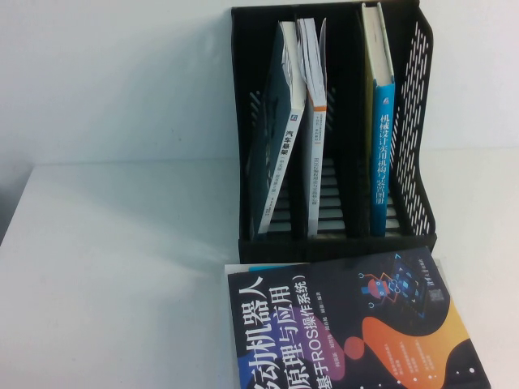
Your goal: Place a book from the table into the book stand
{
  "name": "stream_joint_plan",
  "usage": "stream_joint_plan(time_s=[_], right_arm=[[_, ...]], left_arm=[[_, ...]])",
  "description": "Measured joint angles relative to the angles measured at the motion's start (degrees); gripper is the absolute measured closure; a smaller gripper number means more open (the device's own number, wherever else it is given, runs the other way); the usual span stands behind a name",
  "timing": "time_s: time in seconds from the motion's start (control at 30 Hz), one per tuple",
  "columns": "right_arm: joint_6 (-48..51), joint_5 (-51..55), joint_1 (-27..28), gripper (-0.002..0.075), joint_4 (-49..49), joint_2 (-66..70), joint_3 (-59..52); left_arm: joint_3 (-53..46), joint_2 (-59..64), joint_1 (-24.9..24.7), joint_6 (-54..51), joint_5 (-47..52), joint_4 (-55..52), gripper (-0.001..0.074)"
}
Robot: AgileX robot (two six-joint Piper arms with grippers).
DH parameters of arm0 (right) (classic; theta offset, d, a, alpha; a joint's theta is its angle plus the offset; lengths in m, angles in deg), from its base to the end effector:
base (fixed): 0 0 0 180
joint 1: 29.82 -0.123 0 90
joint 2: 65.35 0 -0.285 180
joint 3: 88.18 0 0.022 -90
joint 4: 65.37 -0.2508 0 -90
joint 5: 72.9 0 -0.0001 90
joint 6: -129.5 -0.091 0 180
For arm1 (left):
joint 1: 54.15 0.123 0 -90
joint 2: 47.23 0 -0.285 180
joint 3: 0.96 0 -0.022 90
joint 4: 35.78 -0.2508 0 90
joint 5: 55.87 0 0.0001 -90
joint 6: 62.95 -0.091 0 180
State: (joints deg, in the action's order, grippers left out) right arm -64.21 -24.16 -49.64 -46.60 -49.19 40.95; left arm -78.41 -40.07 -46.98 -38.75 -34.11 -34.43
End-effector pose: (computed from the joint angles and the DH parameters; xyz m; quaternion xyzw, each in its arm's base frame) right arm 0.0348 -0.0109 0.2842 -0.0704 0.8331 -0.0029 0.5486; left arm 0.0518 0.0057 0.1783 -0.2223 0.7690 -0.0987 0.5911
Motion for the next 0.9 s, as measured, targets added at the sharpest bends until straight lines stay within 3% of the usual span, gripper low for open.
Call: stream_joint_plan(time_s=[0.6, 0.9], right_arm=[[0.00, 0.00, 0.80, 0.0729, -0.13, -0.12, 0.00], [-2.40, -3.57, 21.74, 0.0729, 2.56, -2.98, -1.33]], left_arm=[[-0.03, 0.00, 0.00, 0.00, -0.12, 0.22, 0.0737], [-0.03, 0.00, 0.00, 0.00, -0.23, 0.22, 0.0737]])
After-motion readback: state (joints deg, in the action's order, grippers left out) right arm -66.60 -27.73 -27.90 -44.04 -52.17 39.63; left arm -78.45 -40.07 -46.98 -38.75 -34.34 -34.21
